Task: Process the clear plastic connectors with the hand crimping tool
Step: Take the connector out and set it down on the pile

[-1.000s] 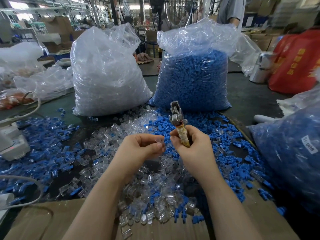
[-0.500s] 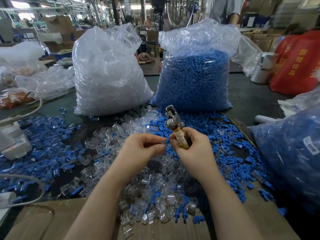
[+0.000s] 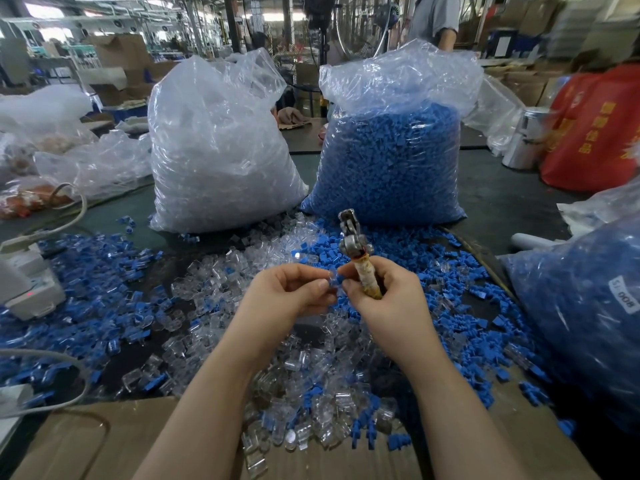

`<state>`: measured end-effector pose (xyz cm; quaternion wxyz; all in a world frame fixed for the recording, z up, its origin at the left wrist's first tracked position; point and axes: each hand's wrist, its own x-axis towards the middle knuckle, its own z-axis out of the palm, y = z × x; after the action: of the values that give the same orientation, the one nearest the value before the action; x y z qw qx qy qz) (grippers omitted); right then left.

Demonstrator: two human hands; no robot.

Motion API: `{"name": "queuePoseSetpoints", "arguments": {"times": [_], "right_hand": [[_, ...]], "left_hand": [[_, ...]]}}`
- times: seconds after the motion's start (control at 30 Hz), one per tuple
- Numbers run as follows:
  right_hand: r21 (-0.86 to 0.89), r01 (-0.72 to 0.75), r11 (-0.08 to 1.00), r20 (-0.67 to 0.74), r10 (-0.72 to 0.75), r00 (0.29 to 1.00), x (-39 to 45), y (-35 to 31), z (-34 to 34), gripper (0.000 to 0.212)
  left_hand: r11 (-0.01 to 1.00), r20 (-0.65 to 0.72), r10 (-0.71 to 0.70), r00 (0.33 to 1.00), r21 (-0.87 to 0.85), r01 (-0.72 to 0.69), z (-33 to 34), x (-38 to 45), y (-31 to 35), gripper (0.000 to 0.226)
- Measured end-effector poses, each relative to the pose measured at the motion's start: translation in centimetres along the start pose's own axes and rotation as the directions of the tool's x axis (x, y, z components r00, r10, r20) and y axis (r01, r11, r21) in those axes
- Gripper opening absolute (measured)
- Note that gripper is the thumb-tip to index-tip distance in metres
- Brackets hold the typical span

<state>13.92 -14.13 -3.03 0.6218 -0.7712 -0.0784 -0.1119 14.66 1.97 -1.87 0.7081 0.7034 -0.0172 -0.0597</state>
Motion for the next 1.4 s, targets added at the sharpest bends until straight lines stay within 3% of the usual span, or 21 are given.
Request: {"name": "queuePoseSetpoints", "arguments": {"times": [0.37, 0.53, 0.77, 0.9, 1.0, 1.4], "right_hand": [[-0.017, -0.01, 1.0, -0.019, 0.009, 1.0, 0.02, 0.11, 0.08, 0.022], [-0.019, -0.005, 1.0, 0.011, 0.006, 1.0, 0.01, 0.1, 0.14, 0.023], [-0.007, 0.012, 1.0, -0.009, -0.012, 1.0, 0.01, 0.4, 0.08, 0.016], [-0.012, 0.015, 1.0, -0.059, -0.015, 0.998, 0.18, 0.71, 0.03, 0.006], [-0.053, 0.022, 0.998, -0.086, -0.026, 0.996, 0.24, 0.81, 0.07, 0.011], [-0.112, 0.041, 0.993, -0.021, -0.044, 0.999, 0.02, 0.74, 0.35, 0.015]], "left_hand": [[0.998, -0.005, 0.044, 0.999, 0.049, -0.044, 0.06, -0.18, 0.2, 0.02], [0.992, -0.032, 0.089, 0.996, 0.091, -0.085, 0.36, -0.15, -0.02, 0.012], [0.996, -0.127, 0.09, 0.988, 0.014, -0.089, 0.37, 0.0, -0.26, 0.015], [0.975, -0.259, 0.102, 0.961, -0.165, -0.148, -0.04, 0.28, -0.21, 0.025], [0.939, -0.299, 0.115, 0.947, -0.277, -0.202, -0.16, 0.35, 0.04, 0.033], [0.929, -0.338, 0.206, 0.918, -0.228, -0.292, -0.35, 0.44, -0.04, 0.027]]}}
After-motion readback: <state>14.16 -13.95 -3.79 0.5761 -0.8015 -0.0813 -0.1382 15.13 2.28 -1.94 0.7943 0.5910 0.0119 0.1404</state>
